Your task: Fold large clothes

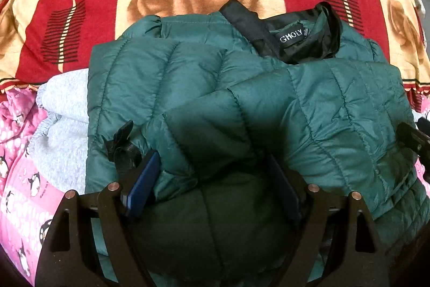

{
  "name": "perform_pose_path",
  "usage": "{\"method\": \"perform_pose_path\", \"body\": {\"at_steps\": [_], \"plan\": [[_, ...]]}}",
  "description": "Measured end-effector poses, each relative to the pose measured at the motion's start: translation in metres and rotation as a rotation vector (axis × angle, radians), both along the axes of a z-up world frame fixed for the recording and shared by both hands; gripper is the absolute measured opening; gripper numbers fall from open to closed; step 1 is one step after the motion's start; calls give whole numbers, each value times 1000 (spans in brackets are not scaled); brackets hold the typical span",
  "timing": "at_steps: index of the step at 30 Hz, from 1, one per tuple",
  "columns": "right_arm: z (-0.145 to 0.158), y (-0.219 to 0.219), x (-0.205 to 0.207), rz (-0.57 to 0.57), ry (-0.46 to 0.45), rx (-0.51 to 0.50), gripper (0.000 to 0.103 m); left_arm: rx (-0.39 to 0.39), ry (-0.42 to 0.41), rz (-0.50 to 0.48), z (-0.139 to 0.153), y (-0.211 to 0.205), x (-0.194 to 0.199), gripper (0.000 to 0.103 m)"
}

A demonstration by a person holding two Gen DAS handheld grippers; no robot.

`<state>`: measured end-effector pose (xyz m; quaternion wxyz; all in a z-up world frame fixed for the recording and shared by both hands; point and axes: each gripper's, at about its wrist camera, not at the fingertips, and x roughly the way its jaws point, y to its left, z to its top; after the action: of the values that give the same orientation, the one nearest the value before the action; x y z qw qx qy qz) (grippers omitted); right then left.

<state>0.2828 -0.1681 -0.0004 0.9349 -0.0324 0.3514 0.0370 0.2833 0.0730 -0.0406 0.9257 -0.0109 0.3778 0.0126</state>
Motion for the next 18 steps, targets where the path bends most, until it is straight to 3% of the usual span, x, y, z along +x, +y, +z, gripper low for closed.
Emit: {"method": "perform_pose_path", "body": {"at_steps": [2,4,12,18], "plan": [[-19,-13,12,20,101,55,83,1,-1,1,0,-1,0,82],[-37,-19,18,42,140,92,87,6,-1,1,-1,0,-1,83],[-44,-13,18,65,136,67,101,17,-1,-2,-4,-3,1,86],[-43,-16,17,68,125,82,102,13,-1,-5,-4,-5,2,88]]}}
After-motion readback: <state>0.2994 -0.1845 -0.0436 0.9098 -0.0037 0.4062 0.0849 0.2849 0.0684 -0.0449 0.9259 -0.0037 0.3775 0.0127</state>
